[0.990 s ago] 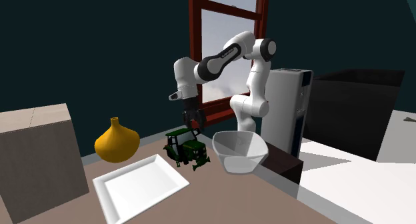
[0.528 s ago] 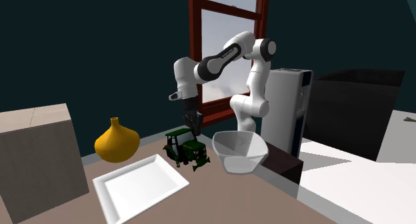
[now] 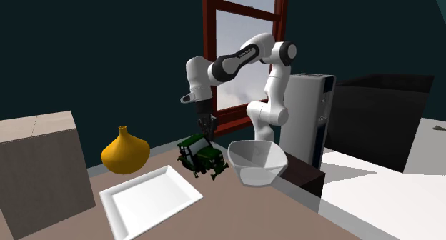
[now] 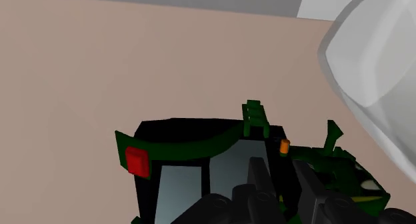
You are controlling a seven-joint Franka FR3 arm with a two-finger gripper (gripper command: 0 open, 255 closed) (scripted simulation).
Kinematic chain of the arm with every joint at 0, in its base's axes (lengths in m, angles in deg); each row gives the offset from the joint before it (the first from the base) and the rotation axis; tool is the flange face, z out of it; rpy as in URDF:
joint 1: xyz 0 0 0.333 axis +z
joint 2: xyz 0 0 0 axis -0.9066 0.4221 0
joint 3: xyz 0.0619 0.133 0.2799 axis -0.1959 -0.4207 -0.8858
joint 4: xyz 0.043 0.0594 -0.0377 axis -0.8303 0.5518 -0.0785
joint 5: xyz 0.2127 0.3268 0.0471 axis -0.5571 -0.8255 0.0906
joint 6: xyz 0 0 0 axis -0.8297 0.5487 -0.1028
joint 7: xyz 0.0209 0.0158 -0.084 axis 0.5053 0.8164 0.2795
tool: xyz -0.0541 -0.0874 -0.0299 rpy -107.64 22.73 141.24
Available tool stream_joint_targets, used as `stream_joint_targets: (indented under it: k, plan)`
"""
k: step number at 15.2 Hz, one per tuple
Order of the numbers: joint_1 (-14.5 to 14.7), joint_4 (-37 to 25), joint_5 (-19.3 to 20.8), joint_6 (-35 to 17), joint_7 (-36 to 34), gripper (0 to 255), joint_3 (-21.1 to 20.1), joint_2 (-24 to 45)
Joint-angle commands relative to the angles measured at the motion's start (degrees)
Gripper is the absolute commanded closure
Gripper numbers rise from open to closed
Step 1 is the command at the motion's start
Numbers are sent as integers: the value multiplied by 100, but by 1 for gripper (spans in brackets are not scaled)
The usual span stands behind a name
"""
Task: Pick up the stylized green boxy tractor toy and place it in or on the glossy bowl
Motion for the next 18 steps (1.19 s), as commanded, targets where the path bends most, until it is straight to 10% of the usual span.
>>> stream_joint_targets:
  k: [1,18]
  plan:
    - [-4,-120,22,165,-61,255,-10,-59]
    - [0,-1285,138,1432,-451,255,-12,-218]
